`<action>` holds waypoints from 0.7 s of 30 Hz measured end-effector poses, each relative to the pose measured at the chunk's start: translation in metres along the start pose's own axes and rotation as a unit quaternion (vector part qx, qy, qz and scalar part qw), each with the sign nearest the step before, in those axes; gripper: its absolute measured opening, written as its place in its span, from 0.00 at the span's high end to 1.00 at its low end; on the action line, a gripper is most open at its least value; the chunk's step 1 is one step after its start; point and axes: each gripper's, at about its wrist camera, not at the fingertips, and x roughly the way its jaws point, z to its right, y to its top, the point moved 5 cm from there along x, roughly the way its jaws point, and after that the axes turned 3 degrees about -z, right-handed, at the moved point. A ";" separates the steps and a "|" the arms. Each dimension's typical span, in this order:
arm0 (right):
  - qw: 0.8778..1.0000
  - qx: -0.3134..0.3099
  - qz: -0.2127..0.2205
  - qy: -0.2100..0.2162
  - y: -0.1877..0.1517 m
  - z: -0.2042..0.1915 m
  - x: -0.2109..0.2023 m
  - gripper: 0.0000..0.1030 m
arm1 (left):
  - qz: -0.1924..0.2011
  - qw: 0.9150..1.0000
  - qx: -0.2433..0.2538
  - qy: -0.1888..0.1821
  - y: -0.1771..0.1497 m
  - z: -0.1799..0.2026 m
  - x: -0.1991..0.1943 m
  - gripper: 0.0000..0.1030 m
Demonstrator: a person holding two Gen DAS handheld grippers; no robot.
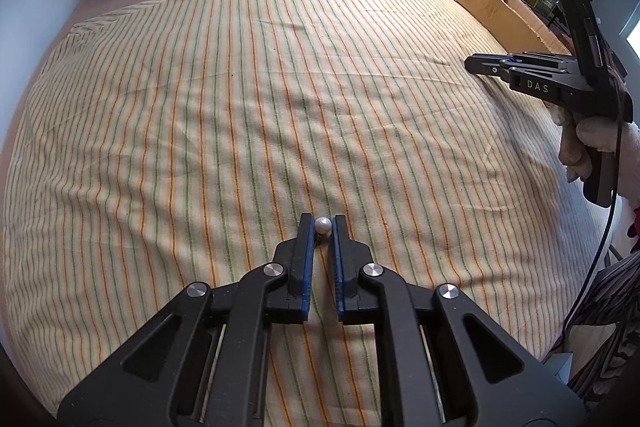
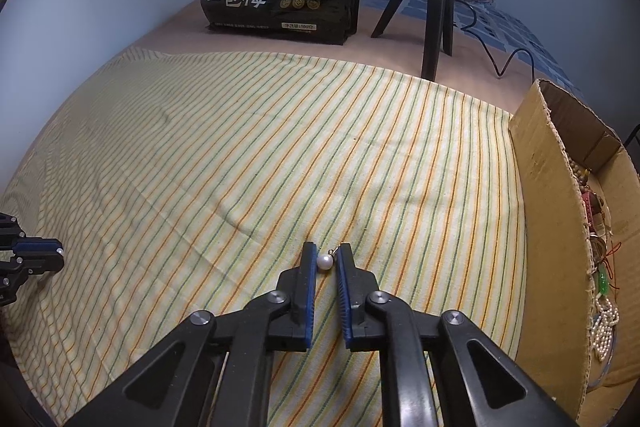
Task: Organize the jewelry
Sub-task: 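Grasp the white pearl bead with the left gripper while the right grasps the pearl earring, then carry both pearls in the closed grippers over the cardboard box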
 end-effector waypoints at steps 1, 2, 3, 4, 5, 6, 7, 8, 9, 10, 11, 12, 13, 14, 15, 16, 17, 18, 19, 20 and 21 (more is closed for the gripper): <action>1.000 0.000 0.000 0.000 0.000 0.000 0.000 0.92 | 0.000 1.000 0.000 0.000 0.001 0.001 -0.001 0.94; 1.000 0.000 0.001 0.001 0.000 0.001 -0.001 0.92 | 0.001 1.000 -0.001 0.000 0.001 0.000 -0.001 0.94; 1.000 0.001 0.001 0.001 0.000 0.001 -0.003 0.92 | 0.002 1.000 -0.002 -0.001 0.002 0.000 -0.003 0.94; 1.000 0.001 0.003 0.002 0.001 0.001 -0.005 0.93 | 0.003 1.000 -0.003 -0.002 0.003 0.001 -0.004 0.94; 1.000 0.000 0.006 0.004 0.001 0.001 -0.007 0.93 | 0.005 1.000 -0.004 -0.004 0.005 0.001 -0.005 0.94; 1.000 0.000 0.009 0.004 0.001 0.001 -0.010 0.93 | 0.008 1.000 -0.004 -0.005 0.007 0.003 -0.008 0.94; 1.000 -0.001 0.012 0.005 0.002 0.001 -0.012 0.93 | 0.013 1.000 -0.003 -0.006 0.010 0.004 -0.011 0.94; 1.000 -0.002 0.016 0.006 0.003 0.000 -0.016 0.93 | 0.017 1.000 -0.003 -0.007 0.012 0.006 -0.014 0.94; 1.000 -0.002 0.020 0.007 0.004 0.000 -0.021 0.93 | 0.021 1.000 -0.003 -0.009 0.015 0.008 -0.017 0.94; 1.000 -0.002 0.025 0.009 0.005 -0.001 -0.025 0.93 | 0.026 1.000 -0.002 -0.011 0.018 0.010 -0.020 0.94; 1.000 -0.001 0.029 0.011 0.005 -0.002 -0.030 0.93 | 0.030 0.999 -0.002 -0.012 0.021 0.012 -0.023 0.94; 0.999 0.000 0.033 0.013 0.006 -0.002 -0.034 0.93 | 0.034 0.999 -0.002 -0.013 0.024 0.013 -0.026 0.94; 0.999 0.001 0.037 0.014 0.007 -0.002 -0.038 0.93 | 0.038 0.999 -0.002 -0.014 0.026 0.014 -0.028 0.94; 0.999 0.002 0.041 0.015 0.007 -0.002 -0.043 0.93 | 0.044 0.999 -0.002 -0.016 0.031 0.016 -0.033 0.94; 0.999 0.003 0.047 0.016 0.008 -0.002 -0.048 0.93 | 0.047 0.999 -0.002 -0.018 0.033 0.018 -0.035 0.94; 0.998 0.005 0.052 0.018 0.008 -0.001 -0.053 0.93 | 0.054 0.998 -0.002 -0.020 0.038 0.020 -0.039 0.94; 0.998 0.008 0.056 0.020 0.009 0.000 -0.058 0.93 | 0.058 0.998 -0.002 -0.021 0.040 0.022 -0.042 0.94; 0.998 0.011 0.060 0.022 0.010 0.001 -0.063 0.93 | 0.062 0.998 -0.002 -0.023 0.043 0.024 -0.045 0.94; 0.998 0.014 0.065 0.024 0.010 0.002 -0.068 0.93 | 0.068 0.997 -0.002 -0.026 0.048 0.027 -0.049 0.94; 0.997 0.017 0.070 0.025 0.011 0.004 -0.073 0.93 | 0.073 0.997 -0.002 -0.027 0.051 0.029 -0.051 0.94; 0.997 0.019 0.074 0.024 0.012 0.006 -0.078 0.93 | 0.078 0.997 -0.002 -0.028 0.056 0.031 -0.054 0.94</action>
